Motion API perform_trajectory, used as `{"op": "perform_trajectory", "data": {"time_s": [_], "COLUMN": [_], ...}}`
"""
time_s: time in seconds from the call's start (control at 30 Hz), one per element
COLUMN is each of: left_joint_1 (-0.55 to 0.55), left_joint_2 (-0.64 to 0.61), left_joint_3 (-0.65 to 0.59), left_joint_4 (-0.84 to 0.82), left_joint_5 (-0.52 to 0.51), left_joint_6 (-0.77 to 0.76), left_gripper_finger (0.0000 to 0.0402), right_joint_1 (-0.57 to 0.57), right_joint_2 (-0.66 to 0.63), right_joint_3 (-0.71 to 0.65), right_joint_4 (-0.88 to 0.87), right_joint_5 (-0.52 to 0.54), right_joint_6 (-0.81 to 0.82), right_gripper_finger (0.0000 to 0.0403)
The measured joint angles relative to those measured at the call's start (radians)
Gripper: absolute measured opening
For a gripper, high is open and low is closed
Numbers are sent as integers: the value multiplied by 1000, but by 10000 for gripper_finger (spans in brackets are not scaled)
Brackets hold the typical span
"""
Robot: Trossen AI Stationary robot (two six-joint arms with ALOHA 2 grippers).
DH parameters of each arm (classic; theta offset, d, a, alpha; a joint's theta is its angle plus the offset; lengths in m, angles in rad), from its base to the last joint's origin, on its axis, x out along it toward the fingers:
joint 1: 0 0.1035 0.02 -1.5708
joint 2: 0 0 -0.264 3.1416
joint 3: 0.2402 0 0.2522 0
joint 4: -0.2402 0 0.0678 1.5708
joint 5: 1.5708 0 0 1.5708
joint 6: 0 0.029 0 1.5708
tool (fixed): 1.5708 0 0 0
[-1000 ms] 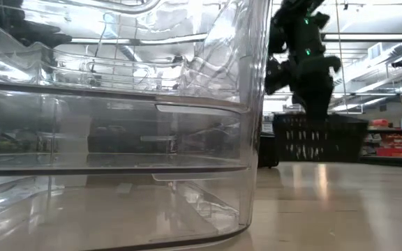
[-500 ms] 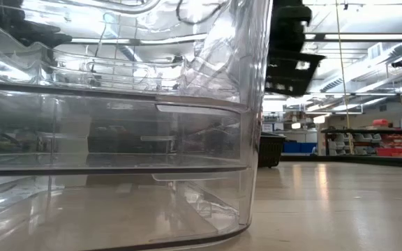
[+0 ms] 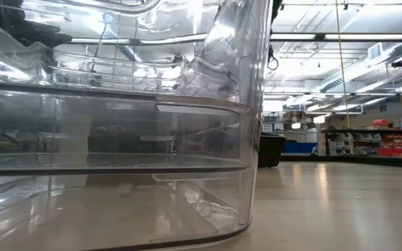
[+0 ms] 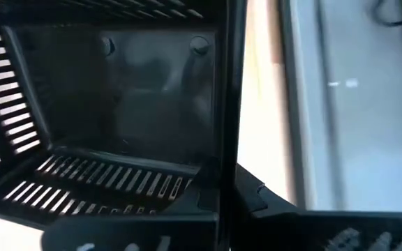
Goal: Stack baskets by color
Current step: Stack the bottom black bin on top of the top black bin
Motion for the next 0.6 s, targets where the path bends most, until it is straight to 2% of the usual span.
{"op": "perform_trajectory", "data": {"time_s": [0.2,0.4,0.6], "left_joint_1": [0,0,0], "left_joint_2": [0,0,0], "left_joint_3": [0,0,0], "left_joint_4": [0,-1,0], "left_joint_5": [0,0,0], "left_joint_6": [0,0,0], "left_gripper_finger": [117,117,117], "right_joint_1": [-7,-20,-11], "right_joint_2": [44,94,120], "right_joint_3": [-1,46,47], "right_joint_4": [-6,-123,-120], "right_joint_5": [179,268,308], "right_joint_6": [-151,-252,-392], "right_gripper_finger": [3,3,4]}}
